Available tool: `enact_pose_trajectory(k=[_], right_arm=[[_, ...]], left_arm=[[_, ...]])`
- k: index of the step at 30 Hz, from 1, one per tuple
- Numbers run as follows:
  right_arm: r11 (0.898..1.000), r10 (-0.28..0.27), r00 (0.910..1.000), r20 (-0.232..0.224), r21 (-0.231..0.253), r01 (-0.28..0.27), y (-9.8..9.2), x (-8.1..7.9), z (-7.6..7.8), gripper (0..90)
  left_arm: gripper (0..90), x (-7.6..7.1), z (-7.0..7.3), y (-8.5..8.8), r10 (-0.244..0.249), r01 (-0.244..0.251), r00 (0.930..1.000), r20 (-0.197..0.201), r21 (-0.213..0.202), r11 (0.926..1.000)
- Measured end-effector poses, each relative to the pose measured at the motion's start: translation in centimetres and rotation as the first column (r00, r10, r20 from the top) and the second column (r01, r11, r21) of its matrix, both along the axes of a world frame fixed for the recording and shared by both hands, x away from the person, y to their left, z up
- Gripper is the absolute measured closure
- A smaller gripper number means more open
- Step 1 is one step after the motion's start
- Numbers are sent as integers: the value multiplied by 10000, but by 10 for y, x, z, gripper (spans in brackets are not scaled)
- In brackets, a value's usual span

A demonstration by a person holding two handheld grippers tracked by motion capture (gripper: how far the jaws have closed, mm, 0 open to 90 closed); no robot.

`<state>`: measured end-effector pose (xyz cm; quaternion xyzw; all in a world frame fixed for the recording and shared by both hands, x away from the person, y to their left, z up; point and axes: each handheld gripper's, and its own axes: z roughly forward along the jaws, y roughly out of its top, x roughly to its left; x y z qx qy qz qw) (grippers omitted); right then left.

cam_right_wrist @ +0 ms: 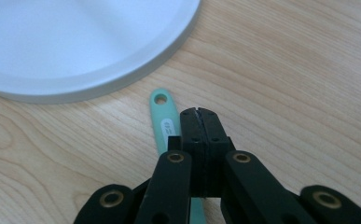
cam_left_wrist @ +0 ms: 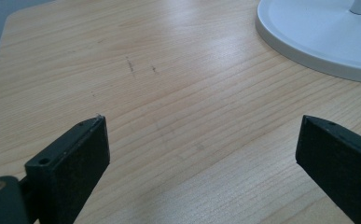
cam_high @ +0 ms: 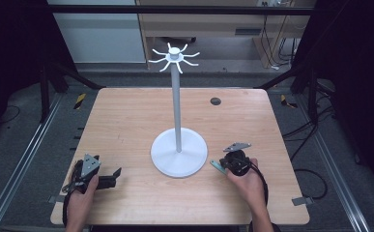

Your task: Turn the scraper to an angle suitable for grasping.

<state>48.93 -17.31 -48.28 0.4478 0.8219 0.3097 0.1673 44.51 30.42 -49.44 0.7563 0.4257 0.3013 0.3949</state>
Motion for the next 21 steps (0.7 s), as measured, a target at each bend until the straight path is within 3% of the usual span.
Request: enact_pose_trajectory(k=[8,15,18,21], right_arm=[[9989,166,9998,112,-447,-160,8,-1,8,900],[9947,566,9977,-376,-839,-596,13,2,18,900],[9843,953,9926,-754,-1415,-1052,20,4,19,900],[9783,1075,9895,-966,-1670,-1226,23,6,20,893]], left_arm=[[25,-1,1,4,136,-135,9999,43,-174,9998],[25,-3,2,5,204,-202,9998,84,-169,9997],[27,-4,2,6,317,-316,9995,70,-218,9993],[27,-5,3,8,339,-337,9994,97,-220,9992]])
